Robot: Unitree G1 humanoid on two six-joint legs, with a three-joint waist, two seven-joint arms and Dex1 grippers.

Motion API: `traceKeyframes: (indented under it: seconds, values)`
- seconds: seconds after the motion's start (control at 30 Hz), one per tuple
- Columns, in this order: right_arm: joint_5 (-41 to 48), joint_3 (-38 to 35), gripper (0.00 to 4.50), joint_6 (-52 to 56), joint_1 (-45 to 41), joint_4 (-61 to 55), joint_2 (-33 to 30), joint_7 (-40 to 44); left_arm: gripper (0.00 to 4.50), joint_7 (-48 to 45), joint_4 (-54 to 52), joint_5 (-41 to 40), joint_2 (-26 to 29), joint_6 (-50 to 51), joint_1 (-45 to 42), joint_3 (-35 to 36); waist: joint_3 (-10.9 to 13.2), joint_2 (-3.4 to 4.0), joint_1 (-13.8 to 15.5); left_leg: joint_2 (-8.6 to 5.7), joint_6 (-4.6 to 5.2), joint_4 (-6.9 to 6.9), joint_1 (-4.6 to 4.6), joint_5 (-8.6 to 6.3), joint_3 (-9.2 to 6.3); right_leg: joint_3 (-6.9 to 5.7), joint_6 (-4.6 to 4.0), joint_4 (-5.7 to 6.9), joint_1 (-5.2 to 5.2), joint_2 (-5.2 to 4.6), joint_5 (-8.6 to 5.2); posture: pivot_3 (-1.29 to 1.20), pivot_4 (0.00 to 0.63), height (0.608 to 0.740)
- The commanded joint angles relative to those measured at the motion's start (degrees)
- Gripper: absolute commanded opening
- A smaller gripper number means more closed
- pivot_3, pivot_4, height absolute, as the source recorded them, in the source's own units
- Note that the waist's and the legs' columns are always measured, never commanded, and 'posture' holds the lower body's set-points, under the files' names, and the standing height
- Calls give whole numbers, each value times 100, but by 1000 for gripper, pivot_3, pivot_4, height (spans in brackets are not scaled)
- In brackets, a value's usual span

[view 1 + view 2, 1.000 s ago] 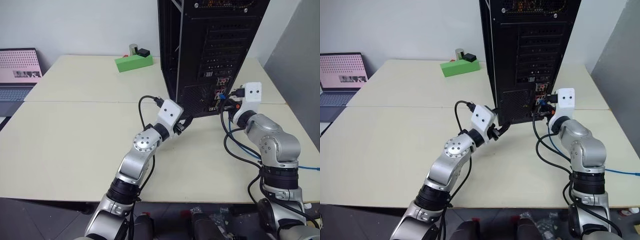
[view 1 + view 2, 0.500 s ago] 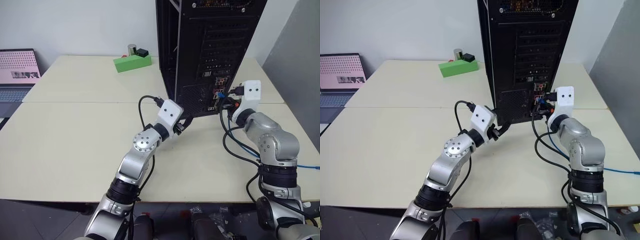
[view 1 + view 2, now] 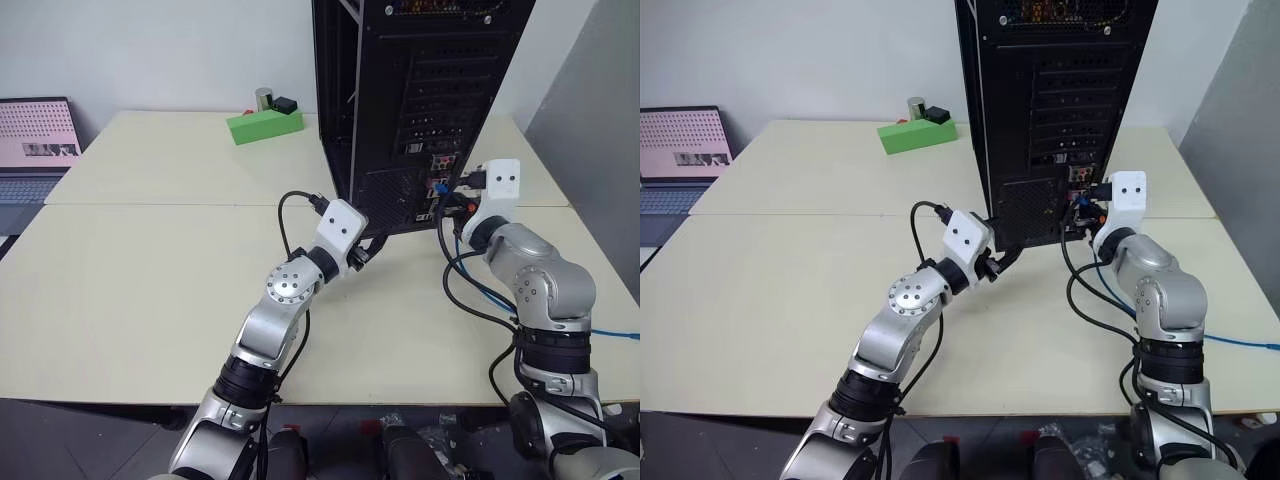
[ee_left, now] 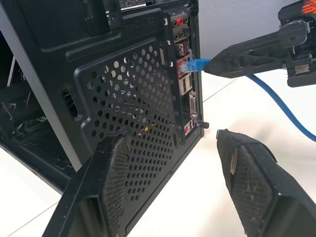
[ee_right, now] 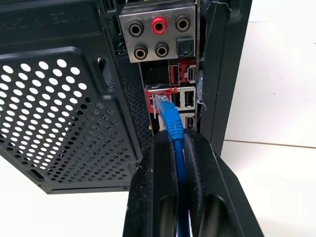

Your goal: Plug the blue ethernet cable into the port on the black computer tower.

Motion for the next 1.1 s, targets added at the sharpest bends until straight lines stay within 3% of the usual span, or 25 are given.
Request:
traceKeyframes:
  seconds: [0.03,0.43,1.07,1.1]
  values:
    - [-82,-6,0,-121,-209,-246,174,-245,2952,14,-285,2,-47,-77,-40,37,0,0,-8,0,0,0,0,0,0,0,0,0,0,0,0,0,150,740]
    - [-233,105,0,-192,-360,-124,453,-374,2952,4,-301,-7,-90,-59,-56,27,0,0,-74,2,0,0,3,0,0,1,1,3,0,2,0,0,150,740]
    - [-297,240,0,-438,-562,323,390,-134,2952,1,-328,-13,-96,-50,-27,28,0,1,-166,3,1,-1,6,0,2,11,3,3,-2,6,2,0,150,740]
    - [-302,242,332,-452,-505,297,372,-111,2981,-2,-332,-15,-90,-49,-18,32,0,1,-170,3,1,-1,6,0,2,11,3,3,-2,6,2,0,150,740]
